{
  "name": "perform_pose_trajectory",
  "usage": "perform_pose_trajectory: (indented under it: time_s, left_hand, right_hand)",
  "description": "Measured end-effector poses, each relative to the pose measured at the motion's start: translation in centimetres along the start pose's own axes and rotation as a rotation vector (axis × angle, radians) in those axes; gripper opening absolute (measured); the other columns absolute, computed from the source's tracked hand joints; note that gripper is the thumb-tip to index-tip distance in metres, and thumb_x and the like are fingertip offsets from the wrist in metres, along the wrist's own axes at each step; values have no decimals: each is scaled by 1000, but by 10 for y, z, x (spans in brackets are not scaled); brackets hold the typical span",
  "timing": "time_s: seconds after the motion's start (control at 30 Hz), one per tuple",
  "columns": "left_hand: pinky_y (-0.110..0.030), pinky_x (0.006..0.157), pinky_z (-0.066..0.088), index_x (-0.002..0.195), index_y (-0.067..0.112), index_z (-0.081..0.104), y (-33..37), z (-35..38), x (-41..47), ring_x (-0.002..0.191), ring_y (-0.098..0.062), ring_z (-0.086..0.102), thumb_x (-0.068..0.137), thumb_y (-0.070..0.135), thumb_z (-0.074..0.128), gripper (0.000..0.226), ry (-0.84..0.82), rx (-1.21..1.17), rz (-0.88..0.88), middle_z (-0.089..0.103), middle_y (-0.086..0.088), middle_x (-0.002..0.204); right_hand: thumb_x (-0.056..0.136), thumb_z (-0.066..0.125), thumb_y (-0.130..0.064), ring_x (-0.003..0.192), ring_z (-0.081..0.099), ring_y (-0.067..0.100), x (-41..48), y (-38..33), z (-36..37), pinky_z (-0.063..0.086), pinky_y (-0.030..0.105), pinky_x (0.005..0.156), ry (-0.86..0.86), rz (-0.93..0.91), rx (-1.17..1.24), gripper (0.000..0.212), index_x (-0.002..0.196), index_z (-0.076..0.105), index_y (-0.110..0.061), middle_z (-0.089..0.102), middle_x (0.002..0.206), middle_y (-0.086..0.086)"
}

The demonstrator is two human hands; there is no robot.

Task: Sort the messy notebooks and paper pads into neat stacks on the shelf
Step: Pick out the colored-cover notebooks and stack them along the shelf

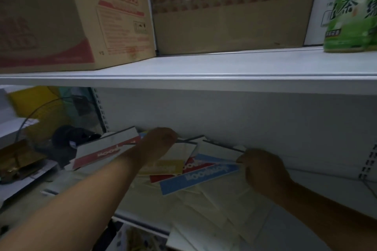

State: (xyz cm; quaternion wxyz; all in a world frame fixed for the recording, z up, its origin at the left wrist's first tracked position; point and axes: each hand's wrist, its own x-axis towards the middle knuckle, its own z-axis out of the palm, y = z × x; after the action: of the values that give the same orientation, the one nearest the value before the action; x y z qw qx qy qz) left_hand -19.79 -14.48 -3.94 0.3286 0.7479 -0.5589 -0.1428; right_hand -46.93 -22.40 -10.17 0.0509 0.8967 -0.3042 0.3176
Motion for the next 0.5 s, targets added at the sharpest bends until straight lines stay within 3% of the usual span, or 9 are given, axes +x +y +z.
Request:
perform_pose_trajectory:
  time_s: [0.1,0.13,0.2,0.27,0.33,0.4,0.5]
  left_hand:
    - [-31,79,47,72,18,71,-7,-21,20,81,-25,62,69,18,77,6,-38,-372,3,66,-14,90]
    - [-28,79,51,78,16,74,-11,-32,24,80,-23,64,67,20,79,13,-68,-481,-16,68,-17,96]
    - [-18,73,54,102,11,70,-21,-56,29,81,-15,69,84,34,68,29,-269,-532,-114,71,-13,104]
    - [-24,87,52,115,14,64,-36,-77,27,98,-15,67,88,47,58,44,-513,-512,-217,70,-6,111]
    - [-31,93,51,113,12,66,-58,-89,22,104,-21,65,69,46,78,57,-656,-589,-197,68,-10,116]
    - [-29,79,57,107,17,69,-84,-94,19,96,-18,69,40,37,95,75,-727,-662,-126,71,-6,111]
    - [-24,67,57,105,24,68,-122,-105,20,91,-14,70,27,37,97,84,-661,-759,-62,73,1,105]
  right_hand:
    - [66,45,-3,65,64,14,18,-4,-10,44,10,63,157,189,129,31,71,74,-12,69,71,3]
    - [70,41,-6,72,62,8,25,-11,-11,41,3,72,229,169,204,33,73,74,-8,70,75,3]
    - [71,39,-8,87,59,-5,44,-41,-14,39,-1,86,320,60,327,36,77,74,-2,67,85,1]
    - [70,45,2,93,57,-10,63,-73,-9,42,4,89,357,-40,382,31,80,74,0,63,94,-1]
    - [68,52,6,93,60,3,80,-104,5,47,12,90,343,-129,359,27,83,75,-1,63,97,0]
    - [72,52,-2,101,58,14,91,-124,23,44,24,97,295,-174,330,28,89,74,-1,66,105,8]
    - [82,65,-15,125,44,20,91,-136,48,35,28,107,143,79,210,45,126,58,-6,48,138,14]
